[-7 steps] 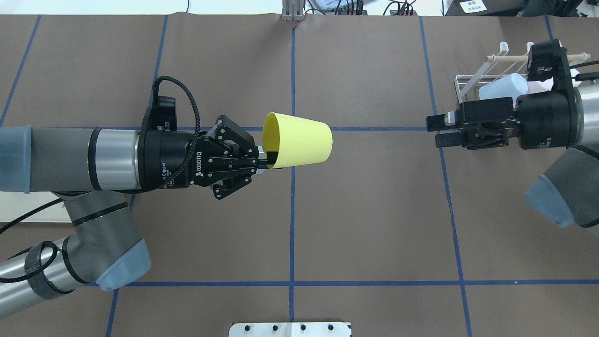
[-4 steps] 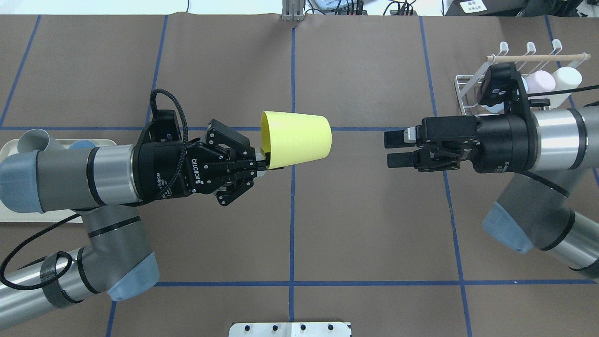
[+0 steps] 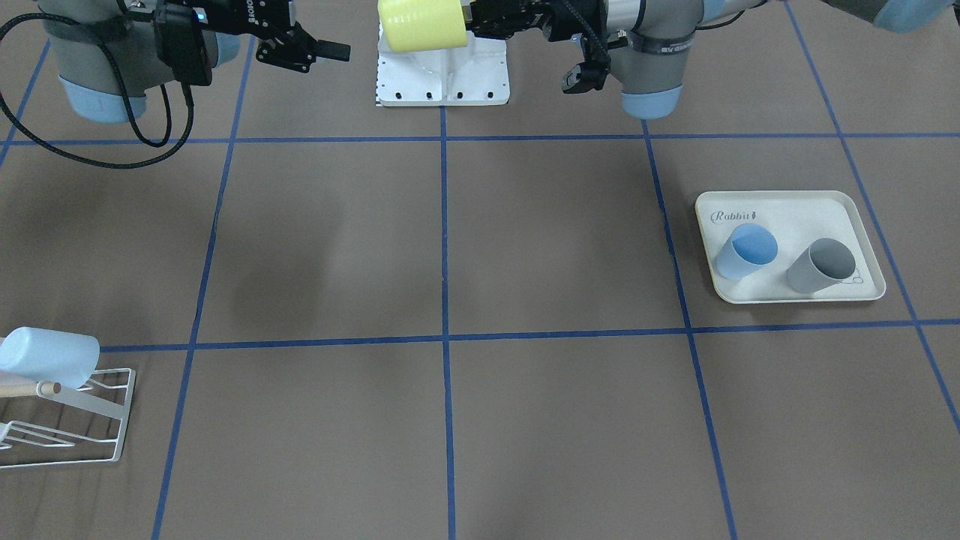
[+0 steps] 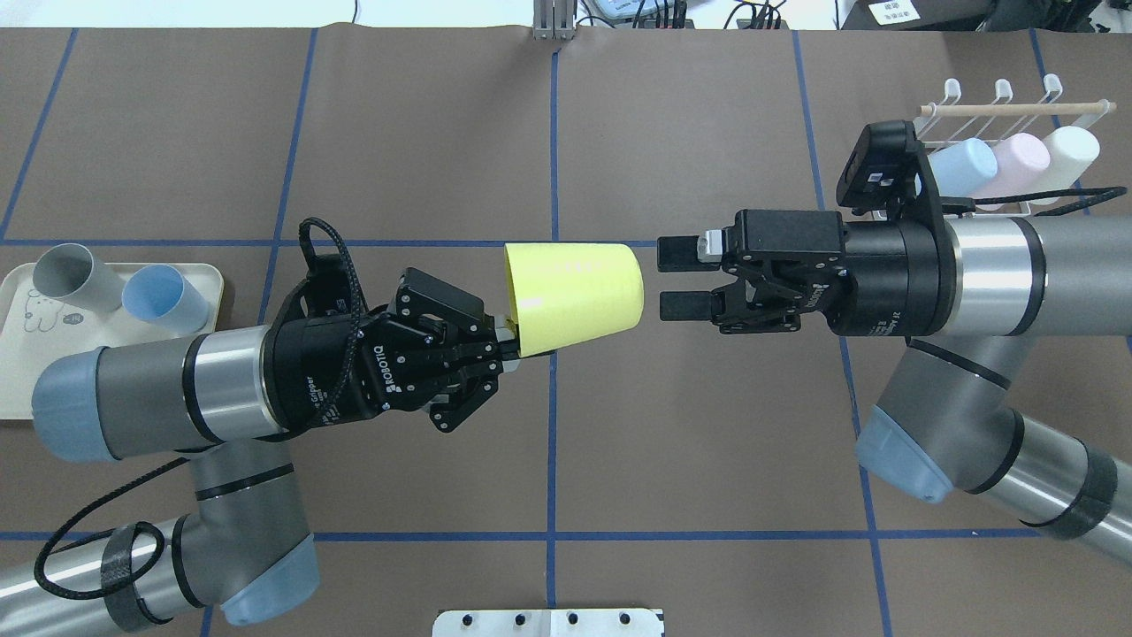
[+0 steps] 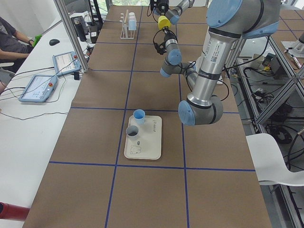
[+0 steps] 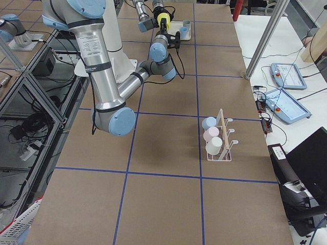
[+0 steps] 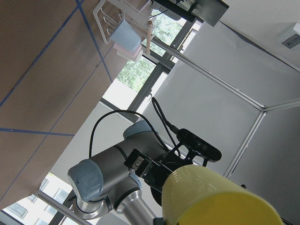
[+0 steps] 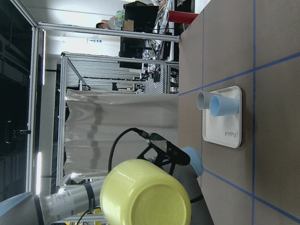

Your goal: Transfer IKEA cup to right arm and place on rack

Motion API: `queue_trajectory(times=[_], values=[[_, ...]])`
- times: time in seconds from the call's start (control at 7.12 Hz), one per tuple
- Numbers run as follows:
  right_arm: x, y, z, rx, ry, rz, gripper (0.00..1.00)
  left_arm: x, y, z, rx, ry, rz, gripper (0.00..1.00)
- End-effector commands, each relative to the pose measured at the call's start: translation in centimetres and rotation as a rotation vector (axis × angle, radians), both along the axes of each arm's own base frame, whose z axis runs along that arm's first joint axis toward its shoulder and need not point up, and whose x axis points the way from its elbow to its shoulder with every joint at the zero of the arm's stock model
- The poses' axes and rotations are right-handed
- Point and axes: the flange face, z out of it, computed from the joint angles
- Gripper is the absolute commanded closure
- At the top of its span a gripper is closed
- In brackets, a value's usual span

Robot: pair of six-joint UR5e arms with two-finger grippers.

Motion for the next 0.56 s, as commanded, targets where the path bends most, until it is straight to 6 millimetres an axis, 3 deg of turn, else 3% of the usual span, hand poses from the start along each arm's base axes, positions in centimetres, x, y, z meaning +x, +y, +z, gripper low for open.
queue_trajectory(times=[0.0, 0.42], values=[[-0.3, 0.2, -0.7, -0.007, -0.022, 0.001, 0.01, 0.3, 0.7, -0.5, -0.006, 0.038, 0.004, 1.00], [-1.0, 1.2, -0.9, 0.009, -0.049, -0.026, 0.02, 0.6, 1.0, -0.7, -0.013, 0.044, 0.007, 1.00]])
